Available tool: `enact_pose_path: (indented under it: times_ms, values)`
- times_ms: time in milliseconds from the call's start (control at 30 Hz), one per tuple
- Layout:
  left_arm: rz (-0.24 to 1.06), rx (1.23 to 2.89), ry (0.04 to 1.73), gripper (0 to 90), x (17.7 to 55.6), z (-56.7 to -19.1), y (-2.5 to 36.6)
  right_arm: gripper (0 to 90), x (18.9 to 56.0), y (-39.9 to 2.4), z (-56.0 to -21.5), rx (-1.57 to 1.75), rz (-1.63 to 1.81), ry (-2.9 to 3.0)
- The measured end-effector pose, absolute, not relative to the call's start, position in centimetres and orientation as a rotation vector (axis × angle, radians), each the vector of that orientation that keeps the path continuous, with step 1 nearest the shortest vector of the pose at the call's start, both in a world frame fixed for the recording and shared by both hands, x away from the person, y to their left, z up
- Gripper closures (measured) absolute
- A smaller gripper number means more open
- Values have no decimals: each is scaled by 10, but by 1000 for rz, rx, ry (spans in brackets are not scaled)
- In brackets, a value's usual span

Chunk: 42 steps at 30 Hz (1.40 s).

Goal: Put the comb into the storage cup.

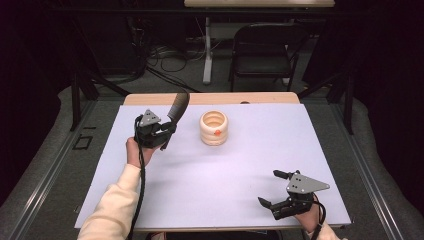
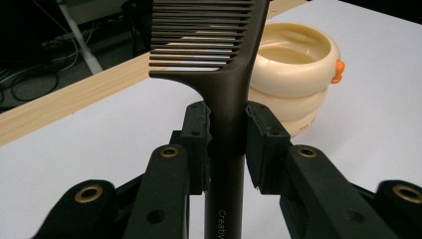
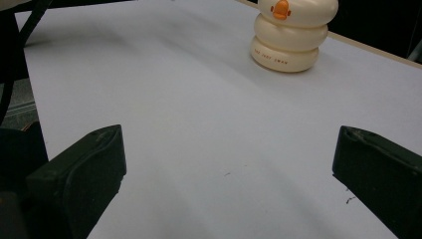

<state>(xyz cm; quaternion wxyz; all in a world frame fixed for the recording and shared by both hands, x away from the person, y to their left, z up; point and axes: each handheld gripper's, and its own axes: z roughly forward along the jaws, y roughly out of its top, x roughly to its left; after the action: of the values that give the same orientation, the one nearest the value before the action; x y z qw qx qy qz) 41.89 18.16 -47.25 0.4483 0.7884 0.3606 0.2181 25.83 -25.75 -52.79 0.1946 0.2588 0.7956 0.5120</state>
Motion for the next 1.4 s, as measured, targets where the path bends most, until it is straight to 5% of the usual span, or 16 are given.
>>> enact_pose_path:
  times_ms: [1400]
  values:
    - [541,1917,858,723,434,-458,148,0,256,-258,-528,721,1425,2228]
